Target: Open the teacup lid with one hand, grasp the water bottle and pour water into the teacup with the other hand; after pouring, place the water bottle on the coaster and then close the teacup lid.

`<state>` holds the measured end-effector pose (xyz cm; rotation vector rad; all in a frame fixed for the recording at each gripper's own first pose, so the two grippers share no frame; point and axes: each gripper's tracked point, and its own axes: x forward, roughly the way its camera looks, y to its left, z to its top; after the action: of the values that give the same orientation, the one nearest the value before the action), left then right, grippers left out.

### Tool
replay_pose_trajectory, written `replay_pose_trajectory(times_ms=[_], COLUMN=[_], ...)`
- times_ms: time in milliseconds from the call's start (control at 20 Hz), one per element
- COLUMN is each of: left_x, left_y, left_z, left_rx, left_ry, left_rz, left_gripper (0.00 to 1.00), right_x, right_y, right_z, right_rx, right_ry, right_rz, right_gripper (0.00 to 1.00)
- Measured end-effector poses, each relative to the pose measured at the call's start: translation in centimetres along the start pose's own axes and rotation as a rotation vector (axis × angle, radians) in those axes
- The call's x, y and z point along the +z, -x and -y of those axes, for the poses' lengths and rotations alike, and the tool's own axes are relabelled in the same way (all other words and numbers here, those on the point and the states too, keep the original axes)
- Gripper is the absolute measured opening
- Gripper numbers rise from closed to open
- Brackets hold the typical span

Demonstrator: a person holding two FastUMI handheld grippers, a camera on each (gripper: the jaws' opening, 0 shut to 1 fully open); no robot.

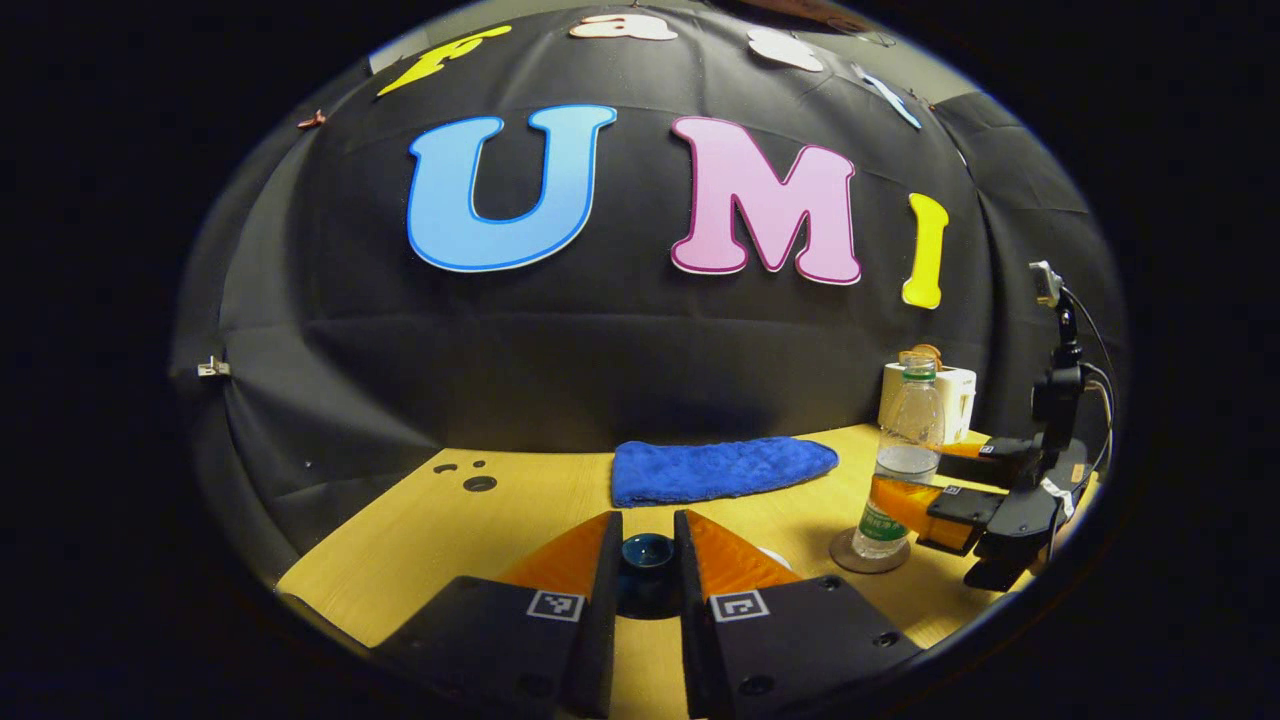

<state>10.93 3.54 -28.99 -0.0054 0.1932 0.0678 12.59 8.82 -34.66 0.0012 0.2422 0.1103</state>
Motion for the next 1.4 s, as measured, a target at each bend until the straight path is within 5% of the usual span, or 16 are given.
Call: replay_pose_trajectory(times_ms=[300, 650, 1400], left_x=[-0.2, -1.1, -2.7], left_y=[0.6, 1.6, 2.5], left_z=[-1.7, -3.6, -5.7], left_rx=[0.034, 0.073, 0.103], left_ry=[-0.005, 0.003, 0.028], left_rz=[0.009, -0.003, -0.026], left_gripper=[0.31, 0.31, 0.31], right_x=[2.4, 1.4, 0.3], right_y=[0.1, -0.9, 0.1], right_z=[0.1, -0.9, -1.7], right_rx=[-0.026, 0.003, 0.074], right_ry=[0.652, 1.060, 1.378], right_rz=[0.071, 0.077, 0.094], right_gripper=[0.77, 0.75, 0.75])
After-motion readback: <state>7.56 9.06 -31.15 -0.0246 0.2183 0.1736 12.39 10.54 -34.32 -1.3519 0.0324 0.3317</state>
